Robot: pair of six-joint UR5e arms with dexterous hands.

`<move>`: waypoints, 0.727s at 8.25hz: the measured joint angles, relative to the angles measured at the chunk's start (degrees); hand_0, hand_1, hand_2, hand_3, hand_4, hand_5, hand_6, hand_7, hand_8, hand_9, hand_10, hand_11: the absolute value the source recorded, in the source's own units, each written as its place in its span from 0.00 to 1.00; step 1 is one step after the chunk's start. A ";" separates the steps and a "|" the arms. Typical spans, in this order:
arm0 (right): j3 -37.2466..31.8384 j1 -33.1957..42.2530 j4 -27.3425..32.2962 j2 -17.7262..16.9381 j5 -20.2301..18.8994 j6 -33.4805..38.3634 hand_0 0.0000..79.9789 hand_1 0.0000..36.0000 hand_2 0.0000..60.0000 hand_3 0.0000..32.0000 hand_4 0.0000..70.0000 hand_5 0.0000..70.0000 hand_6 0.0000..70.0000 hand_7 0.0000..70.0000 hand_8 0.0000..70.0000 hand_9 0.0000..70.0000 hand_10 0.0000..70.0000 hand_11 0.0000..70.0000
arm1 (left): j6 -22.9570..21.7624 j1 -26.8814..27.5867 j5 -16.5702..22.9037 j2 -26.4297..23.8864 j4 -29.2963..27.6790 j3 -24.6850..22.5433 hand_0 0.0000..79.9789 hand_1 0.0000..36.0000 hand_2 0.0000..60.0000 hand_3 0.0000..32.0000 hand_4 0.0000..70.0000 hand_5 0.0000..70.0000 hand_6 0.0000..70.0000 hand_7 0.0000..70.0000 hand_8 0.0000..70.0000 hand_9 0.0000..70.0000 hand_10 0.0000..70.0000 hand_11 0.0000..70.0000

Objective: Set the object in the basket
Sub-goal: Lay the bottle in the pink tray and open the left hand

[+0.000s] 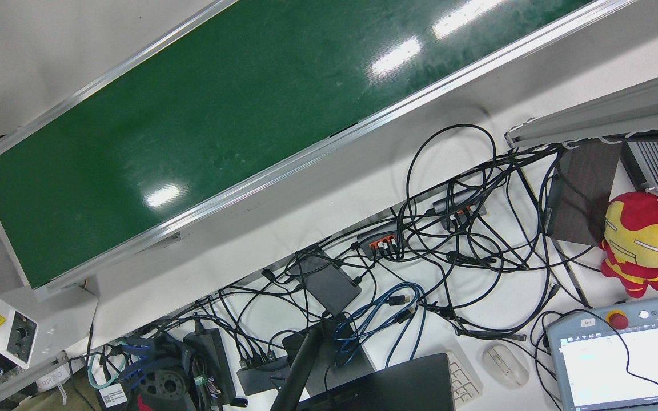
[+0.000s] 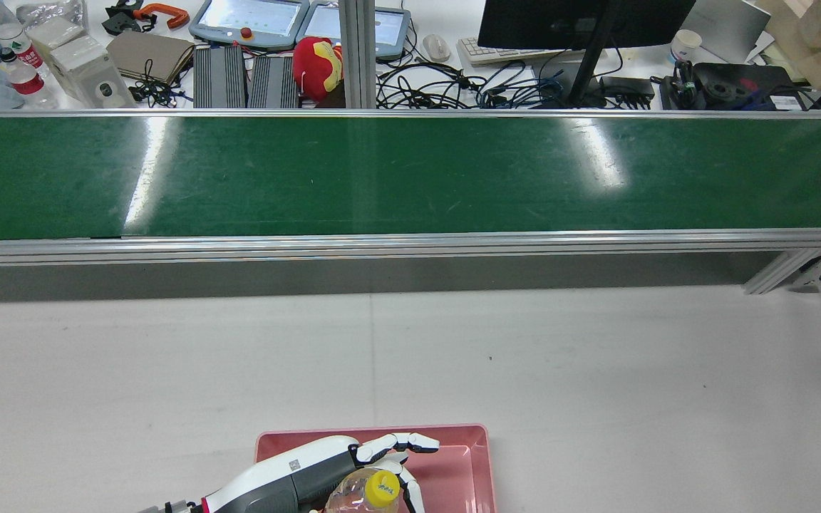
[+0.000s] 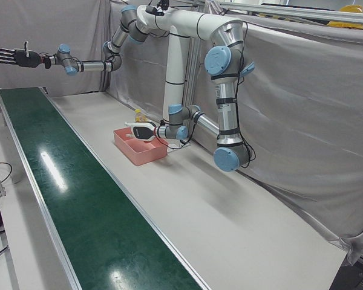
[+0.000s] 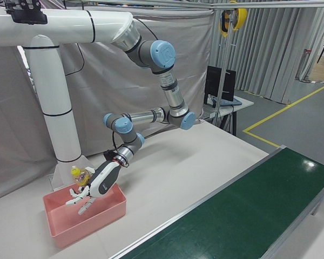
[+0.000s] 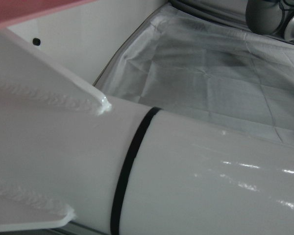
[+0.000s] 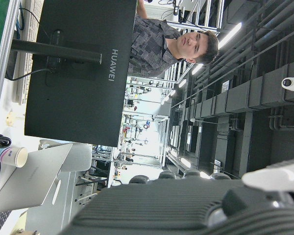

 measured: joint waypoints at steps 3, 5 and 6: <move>0.00 0.00 0.00 0.00 0.00 0.00 0.00 0.00 0.00 0.00 0.00 0.00 0.00 0.00 0.00 0.00 0.00 0.00 | -0.17 -0.21 0.00 0.05 -0.69 -0.04 1.00 0.39 0.00 0.25 0.01 0.13 0.00 0.00 0.06 0.06 0.03 0.09; 0.00 0.00 0.00 0.00 -0.02 0.00 0.00 0.00 0.00 0.00 0.00 0.00 0.00 0.00 0.00 0.00 0.00 0.00 | -0.37 -0.49 0.04 0.05 -0.66 -0.54 1.00 0.39 0.00 0.21 0.02 0.16 0.00 0.00 0.06 0.06 0.02 0.07; 0.00 0.00 0.00 0.00 -0.03 0.00 0.00 0.00 0.00 0.00 0.00 0.00 0.00 0.00 0.00 0.00 0.00 0.00 | -0.49 -1.18 0.07 0.06 0.43 -2.30 1.00 0.31 0.00 0.18 0.02 0.18 0.00 0.00 0.07 0.07 0.03 0.08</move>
